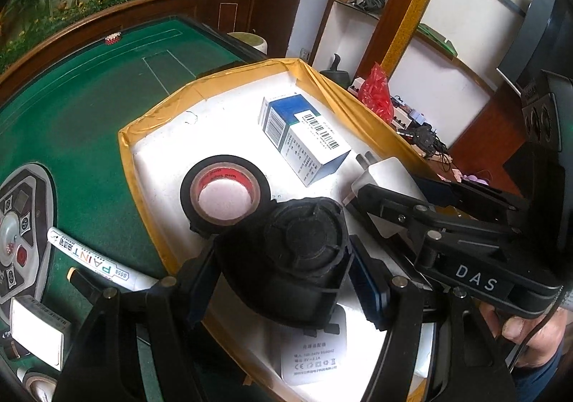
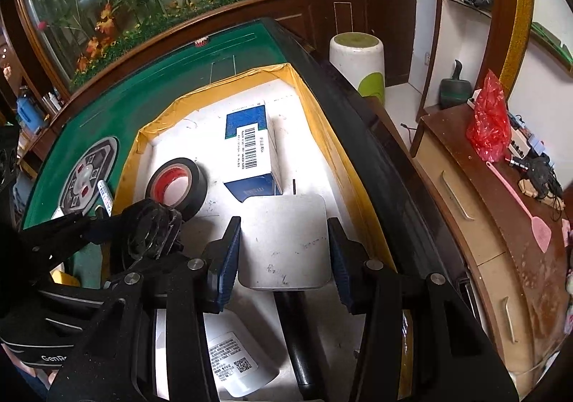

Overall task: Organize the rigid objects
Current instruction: 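Carry the cube charger onto the white tray and open the right tool, then withdraw both tools from the tray back over the remaining table items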

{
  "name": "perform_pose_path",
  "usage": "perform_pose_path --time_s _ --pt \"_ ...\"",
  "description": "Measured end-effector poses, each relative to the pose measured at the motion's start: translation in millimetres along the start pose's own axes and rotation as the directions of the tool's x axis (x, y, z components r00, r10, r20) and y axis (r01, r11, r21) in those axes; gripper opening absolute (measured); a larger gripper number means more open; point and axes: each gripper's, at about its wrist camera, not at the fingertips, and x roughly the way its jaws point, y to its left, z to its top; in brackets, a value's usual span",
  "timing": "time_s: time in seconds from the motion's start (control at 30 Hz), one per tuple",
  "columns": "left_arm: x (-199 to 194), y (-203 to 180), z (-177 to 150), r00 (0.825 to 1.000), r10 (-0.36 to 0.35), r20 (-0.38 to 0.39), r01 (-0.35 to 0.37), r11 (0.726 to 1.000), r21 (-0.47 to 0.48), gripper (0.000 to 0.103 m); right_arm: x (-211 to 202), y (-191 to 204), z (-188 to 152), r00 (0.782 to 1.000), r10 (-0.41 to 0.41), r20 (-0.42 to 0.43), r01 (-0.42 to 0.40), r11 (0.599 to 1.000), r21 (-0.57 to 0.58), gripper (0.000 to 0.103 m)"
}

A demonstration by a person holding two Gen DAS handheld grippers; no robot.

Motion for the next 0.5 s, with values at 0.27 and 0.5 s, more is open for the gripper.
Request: perform_pose_path --time_s 0.27,0.5 --pt "-1 2 0 1.0 -0.023 -0.009 0.023 1.0 -0.014 0.071 -2 1 0 1.0 0.008 0.006 -0.008 1.0 0.01 0.047" --pt "-13 0 -2 1.0 -0.014 0.006 0.015 1.0 -0.026 0.071 -19 -1 -5 0.998 0.04 0.055 -0.042 0.998 0.053 0.047"
